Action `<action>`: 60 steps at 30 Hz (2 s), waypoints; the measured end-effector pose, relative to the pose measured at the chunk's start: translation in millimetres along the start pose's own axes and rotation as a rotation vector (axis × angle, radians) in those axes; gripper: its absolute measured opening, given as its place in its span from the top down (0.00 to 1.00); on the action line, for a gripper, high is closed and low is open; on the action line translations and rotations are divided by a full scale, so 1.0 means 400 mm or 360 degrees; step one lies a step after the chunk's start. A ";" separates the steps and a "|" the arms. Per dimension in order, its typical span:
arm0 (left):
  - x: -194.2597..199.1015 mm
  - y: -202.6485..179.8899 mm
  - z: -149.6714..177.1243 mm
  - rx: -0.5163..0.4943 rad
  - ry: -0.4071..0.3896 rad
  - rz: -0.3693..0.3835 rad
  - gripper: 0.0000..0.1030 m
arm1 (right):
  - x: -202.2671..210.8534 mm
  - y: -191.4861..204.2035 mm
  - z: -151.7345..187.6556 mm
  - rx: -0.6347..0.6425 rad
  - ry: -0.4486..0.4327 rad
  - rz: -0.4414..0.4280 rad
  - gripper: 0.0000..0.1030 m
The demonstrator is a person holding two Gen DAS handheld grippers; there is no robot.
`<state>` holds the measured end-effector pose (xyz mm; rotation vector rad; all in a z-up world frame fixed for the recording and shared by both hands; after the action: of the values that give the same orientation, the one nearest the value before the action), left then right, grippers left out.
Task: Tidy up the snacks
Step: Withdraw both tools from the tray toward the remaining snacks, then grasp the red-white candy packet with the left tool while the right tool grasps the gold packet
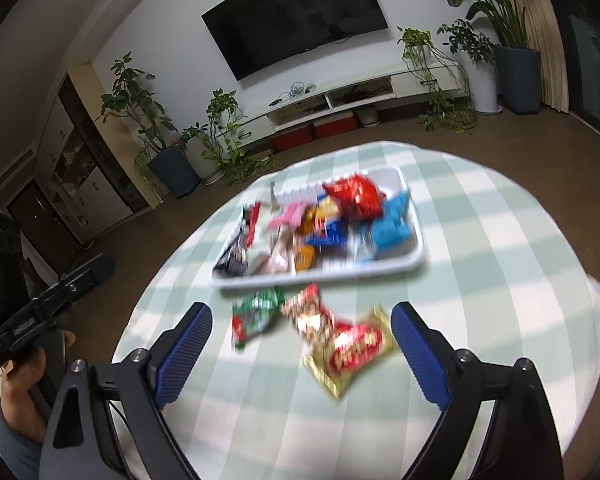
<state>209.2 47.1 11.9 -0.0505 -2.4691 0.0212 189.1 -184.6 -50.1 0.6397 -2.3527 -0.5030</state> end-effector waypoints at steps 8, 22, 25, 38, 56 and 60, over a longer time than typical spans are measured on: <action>-0.038 0.116 0.265 0.0076 0.0443 -0.0222 0.00 | 0.004 -0.008 0.169 -0.0060 0.0107 0.0062 0.08; -0.154 0.109 0.305 0.0159 0.0581 -0.0335 0.07 | 0.000 0.028 0.221 0.0031 0.0135 0.0119 0.09; -0.171 0.109 0.308 0.0151 0.0594 -0.0344 0.24 | -0.001 0.033 0.222 0.0048 0.0133 0.0126 0.09; -0.189 0.074 0.299 -0.0066 0.0583 -0.0368 0.53 | 0.005 0.050 0.220 0.0132 0.0125 0.0161 0.09; -0.122 -0.047 0.327 -0.0111 0.0582 0.0016 0.70 | -0.010 0.012 0.210 0.0106 0.0210 0.0226 0.12; -0.099 -0.115 0.336 -0.0141 0.0559 0.0105 0.70 | -0.042 -0.043 0.178 -0.0074 0.0280 0.0195 0.15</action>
<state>154.9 -0.6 -116.5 -0.1600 -2.1155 -0.0639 158.2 -175.7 -118.2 0.4942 -2.1918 -0.4278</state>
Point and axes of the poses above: each gripper's, at about its wrist camera, not at the fingertips, and x roughly against the way its jaws point, y to its left, z to its underside, the point moved 8 cm from there along -x, roughly the way its jaws point, and after that the axes turned 12 degrees about -z, right-handed, at the moved point
